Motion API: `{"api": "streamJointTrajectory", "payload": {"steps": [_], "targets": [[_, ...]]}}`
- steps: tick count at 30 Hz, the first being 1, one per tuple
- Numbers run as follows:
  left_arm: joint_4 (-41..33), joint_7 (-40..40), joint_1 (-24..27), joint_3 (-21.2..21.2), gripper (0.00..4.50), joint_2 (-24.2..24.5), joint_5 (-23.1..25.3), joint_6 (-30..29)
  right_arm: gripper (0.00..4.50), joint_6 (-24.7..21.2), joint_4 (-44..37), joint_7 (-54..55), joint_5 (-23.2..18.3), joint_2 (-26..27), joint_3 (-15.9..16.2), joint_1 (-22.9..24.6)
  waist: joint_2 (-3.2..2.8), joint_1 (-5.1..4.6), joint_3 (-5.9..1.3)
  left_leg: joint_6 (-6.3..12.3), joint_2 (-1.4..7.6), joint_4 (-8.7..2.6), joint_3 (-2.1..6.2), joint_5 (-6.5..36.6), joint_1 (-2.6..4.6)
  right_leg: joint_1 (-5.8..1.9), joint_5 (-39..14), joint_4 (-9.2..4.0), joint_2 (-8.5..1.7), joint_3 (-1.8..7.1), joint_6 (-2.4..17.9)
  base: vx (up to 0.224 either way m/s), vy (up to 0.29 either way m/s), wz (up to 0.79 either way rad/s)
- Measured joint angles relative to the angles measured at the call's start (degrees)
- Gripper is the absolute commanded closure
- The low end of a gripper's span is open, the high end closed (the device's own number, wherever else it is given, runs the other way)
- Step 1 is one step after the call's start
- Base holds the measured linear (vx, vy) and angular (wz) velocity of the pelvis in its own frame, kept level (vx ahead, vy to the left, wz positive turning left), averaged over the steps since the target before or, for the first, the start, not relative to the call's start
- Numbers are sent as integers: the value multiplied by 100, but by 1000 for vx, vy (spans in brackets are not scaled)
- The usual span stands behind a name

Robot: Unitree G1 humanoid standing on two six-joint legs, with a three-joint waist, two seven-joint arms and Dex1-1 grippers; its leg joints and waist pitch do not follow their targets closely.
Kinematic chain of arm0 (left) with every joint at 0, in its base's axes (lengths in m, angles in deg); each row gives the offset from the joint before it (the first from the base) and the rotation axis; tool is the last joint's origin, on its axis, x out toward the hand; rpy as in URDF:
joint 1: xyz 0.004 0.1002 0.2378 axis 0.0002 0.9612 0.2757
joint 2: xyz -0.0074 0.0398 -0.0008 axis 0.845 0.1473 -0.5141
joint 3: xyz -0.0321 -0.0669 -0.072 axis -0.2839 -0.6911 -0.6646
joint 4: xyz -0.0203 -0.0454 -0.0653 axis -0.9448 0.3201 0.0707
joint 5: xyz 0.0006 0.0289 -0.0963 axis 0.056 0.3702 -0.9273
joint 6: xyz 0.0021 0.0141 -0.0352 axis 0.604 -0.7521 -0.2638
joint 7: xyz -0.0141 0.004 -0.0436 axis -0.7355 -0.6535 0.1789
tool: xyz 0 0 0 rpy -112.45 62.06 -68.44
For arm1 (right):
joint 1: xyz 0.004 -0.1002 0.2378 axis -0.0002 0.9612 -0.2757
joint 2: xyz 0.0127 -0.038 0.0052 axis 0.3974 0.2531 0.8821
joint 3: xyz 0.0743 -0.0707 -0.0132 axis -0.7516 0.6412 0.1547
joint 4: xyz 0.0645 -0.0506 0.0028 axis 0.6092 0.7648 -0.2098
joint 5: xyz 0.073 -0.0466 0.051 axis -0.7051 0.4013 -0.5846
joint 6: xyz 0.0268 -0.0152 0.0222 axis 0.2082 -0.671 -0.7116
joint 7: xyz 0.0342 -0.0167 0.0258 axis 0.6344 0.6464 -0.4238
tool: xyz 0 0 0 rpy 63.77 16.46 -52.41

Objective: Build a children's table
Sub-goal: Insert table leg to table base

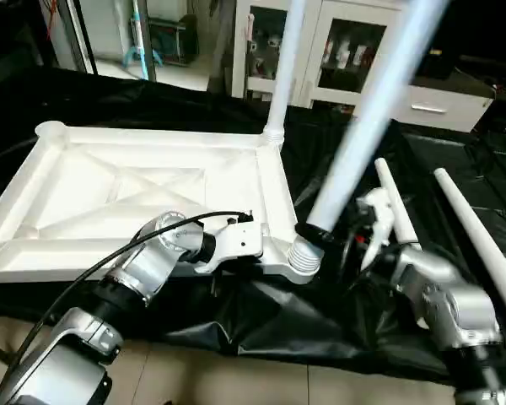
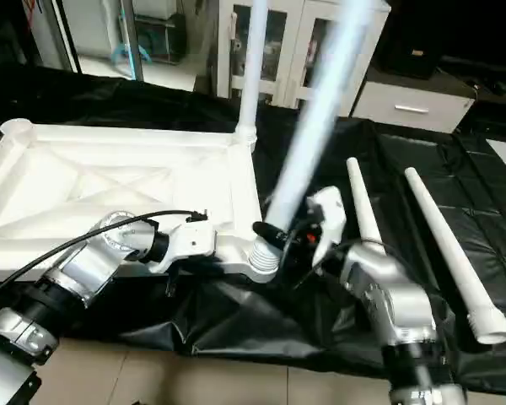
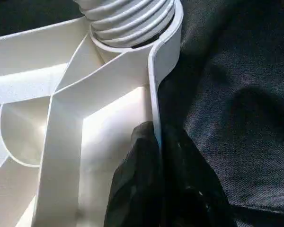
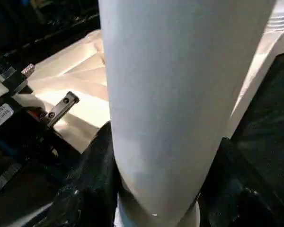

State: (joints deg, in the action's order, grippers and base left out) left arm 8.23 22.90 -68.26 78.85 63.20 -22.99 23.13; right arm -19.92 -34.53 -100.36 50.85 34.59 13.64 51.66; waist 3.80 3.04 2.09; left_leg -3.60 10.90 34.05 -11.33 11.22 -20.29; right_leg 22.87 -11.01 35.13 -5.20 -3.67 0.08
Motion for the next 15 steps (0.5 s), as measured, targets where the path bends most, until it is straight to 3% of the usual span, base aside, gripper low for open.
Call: {"api": "streamJointTrajectory", "payload": {"steps": [10,15], "targets": [[115,-19,-64,9,450,-76,6,55,264,761,-361,326,181,227,-26,586,-23,26,5,0,-4,-22,0,0,-2,1,-2,-17,0,0,-3,0,0,0],[127,-19,-65,11,450,-85,7,93,264,922,-498,381,329,212,62,695,-35,33,7,0,-6,-25,0,0,-3,0,-3,-19,0,0,-5,0,0,0]]}}
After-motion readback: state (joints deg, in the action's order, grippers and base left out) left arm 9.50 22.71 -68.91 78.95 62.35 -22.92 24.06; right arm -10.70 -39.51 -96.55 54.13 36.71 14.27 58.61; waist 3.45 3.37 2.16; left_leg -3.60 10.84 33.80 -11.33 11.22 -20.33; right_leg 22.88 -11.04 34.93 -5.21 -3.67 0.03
